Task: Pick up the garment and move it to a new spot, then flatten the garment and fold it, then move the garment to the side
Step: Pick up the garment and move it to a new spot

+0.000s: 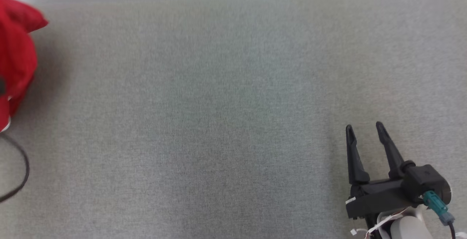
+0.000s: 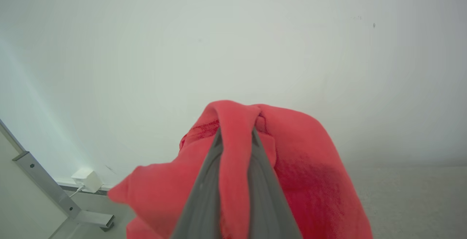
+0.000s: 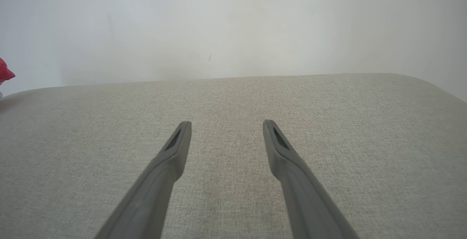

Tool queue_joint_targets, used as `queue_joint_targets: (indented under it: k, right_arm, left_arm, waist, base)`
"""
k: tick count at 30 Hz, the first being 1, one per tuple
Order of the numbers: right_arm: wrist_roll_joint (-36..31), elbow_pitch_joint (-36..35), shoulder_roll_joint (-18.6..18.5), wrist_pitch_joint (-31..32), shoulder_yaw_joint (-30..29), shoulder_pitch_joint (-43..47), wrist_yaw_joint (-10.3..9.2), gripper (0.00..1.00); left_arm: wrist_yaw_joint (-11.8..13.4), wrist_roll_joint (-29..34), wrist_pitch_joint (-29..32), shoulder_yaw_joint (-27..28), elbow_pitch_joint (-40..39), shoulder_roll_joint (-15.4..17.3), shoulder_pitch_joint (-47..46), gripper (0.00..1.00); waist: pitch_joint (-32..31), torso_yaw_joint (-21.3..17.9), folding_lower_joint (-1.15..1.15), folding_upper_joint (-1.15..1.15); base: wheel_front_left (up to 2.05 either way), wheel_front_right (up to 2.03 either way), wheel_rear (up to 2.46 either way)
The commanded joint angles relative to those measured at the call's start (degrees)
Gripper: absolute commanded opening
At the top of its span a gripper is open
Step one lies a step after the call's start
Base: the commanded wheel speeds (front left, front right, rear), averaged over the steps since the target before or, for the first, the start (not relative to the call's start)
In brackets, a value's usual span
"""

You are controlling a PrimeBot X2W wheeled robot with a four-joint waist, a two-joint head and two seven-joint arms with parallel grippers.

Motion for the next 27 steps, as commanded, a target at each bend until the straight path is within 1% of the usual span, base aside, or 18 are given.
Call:
queue_joint_targets:
  k: [1,4,5,7,12,14,19,23,27]
  right_arm:
    - [0.7,0.99,0.3,-0.54,0.16,0.89,-0.12,1.0]
    - [1.44,2.35,0.55,-0.82,0.28,1.15,-0.12,1.0]
    - [1.44,2.35,0.55,-0.82,0.28,1.15,-0.12,1.0]
    - [1.93,3.1,0.64,-0.92,0.5,1.25,-0.12,1.0]
    - [2.62,3.78,0.83,-0.97,0.37,1.43,-0.12,1.0]
    - [2.9,3.76,0.9,-0.98,0.49,1.63,-0.12,1.0]
    - [4.46,3.54,0.93,-0.89,0.34,2.22,-0.12,1.0]
    - [5.53,3.65,0.93,-0.89,0.47,2.68,-0.12,1.0]
    - [5.93,3.5,0.94,-0.89,0.64,2.86,-0.12,1.0]
  left_arm:
    - [-0.43,0.83,0.53,-1.59,-3.29,-0.4,-2.5,0.0]
    - [-0.43,0.97,2.68,-4.37,-8.1,-2.07,-5.57,0.0]
    - [-0.43,0.97,2.68,-4.37,-8.1,-2.07,-5.57,0.0]
    - [-0.58,0.91,3.95,-6.25,-10.99,-3.16,-7.62,0.0]
    - [-0.84,-0.2,6.84,-11.7,-16.6,-6.99,-11.87,0.0]
    - [-0.89,-1.13,7.64,-13.92,-18.09,-9.12,-12.92,0.0]
    - [-0.72,-2.57,8.54,-19.44,-19.36,-14.58,-13.94,0.0]
    - [-0.73,-3.98,7.51,-23.07,-18.73,-19.66,-12.66,0.0]
    - [-0.71,-5.56,6.37,-26.34,-16.71,-22.47,-9.28,0.0]
  waist:
    - [-3.23,-0.85,0.0,0.0]
    - [-4.6,-1.72,0.0,0.0]
    - [-4.6,-1.72,0.0,0.0]
    - [-5.46,-2.65,0.0,0.0]
    - [-6.96,-5.67,0.0,0.0]
    - [-7.39,-7.28,0.0,0.0]
    - [-7.59,-10.64,0.0,0.0]
    - [-7.53,-12.89,0.0,0.0]
    - [-7.02,-14.33,0.0,0.0]
  base:
    - [0.0,0.0,0.0]
    - [0.0,0.0,0.0]
    - [0.0,0.0,0.0]
    - [0.0,0.0,0.0]
    - [0.0,0.0,0.0]
    - [0.0,0.0,0.0]
    - [0.0,0.0,0.0]
    - [0.0,0.0,0.0]
    - [0.0,0.0,0.0]
